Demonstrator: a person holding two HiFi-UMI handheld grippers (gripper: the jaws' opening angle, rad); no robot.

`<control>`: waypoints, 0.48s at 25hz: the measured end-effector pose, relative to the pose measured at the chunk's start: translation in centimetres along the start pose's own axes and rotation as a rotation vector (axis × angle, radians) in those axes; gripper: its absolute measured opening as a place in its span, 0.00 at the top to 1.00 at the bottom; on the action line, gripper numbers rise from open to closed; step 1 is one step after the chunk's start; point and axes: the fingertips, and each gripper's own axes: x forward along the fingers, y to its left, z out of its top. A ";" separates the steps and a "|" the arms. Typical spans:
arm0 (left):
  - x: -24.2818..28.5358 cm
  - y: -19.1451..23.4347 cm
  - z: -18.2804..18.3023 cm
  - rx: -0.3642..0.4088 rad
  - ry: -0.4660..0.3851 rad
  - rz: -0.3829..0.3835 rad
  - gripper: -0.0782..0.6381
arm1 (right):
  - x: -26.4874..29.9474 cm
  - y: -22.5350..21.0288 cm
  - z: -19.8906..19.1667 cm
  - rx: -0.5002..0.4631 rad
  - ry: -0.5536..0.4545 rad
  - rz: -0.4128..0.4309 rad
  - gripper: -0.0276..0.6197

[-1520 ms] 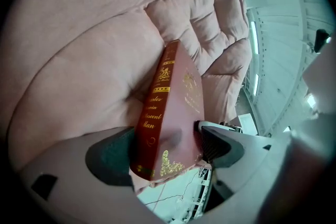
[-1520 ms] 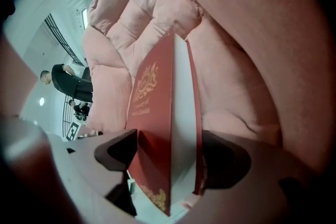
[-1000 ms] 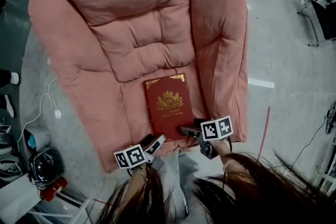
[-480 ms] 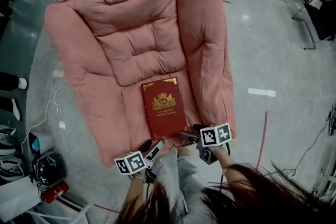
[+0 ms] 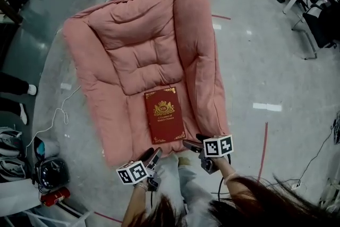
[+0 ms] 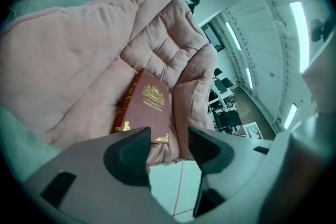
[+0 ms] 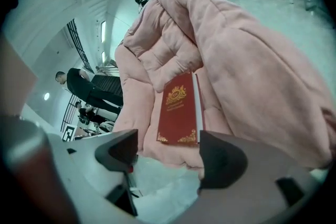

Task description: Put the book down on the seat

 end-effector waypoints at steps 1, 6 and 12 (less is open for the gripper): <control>-0.3 -0.4 0.1 0.004 -0.010 0.001 0.58 | -0.4 0.4 0.0 -0.006 -0.006 0.005 0.38; -2.2 -2.5 0.3 0.018 -0.051 0.001 0.62 | -2.3 2.7 0.2 -0.041 -0.044 0.029 0.38; -4.5 -5.1 0.6 0.031 -0.109 -0.014 0.67 | -5.0 4.8 0.5 -0.066 -0.093 0.040 0.38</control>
